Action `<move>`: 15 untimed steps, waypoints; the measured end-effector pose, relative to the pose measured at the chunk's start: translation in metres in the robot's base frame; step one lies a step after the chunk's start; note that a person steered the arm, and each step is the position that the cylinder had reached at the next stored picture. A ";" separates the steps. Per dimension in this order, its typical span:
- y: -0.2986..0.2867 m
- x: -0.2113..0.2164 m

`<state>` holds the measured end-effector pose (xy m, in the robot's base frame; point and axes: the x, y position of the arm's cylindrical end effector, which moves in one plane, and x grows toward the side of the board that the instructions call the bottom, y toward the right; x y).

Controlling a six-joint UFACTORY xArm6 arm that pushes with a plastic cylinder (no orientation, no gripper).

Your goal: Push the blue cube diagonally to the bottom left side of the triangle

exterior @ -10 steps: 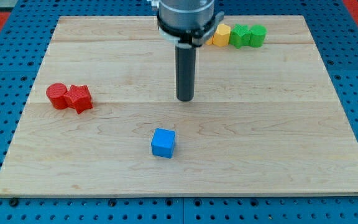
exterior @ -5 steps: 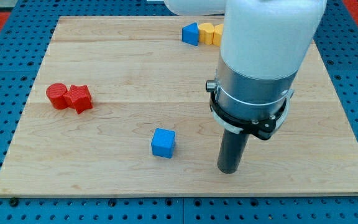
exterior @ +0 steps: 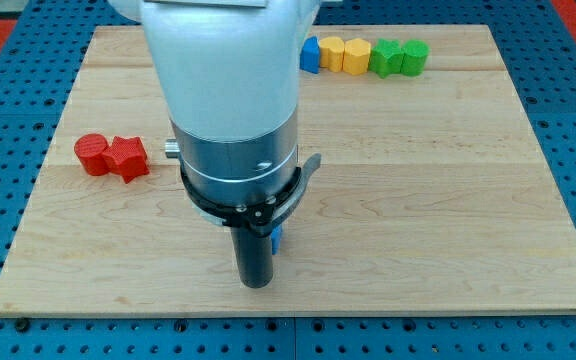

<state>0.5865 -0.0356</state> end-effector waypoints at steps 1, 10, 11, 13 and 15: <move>0.000 -0.005; 0.014 -0.049; 0.014 -0.060; 0.014 -0.109; 0.000 -0.148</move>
<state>0.4385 -0.0359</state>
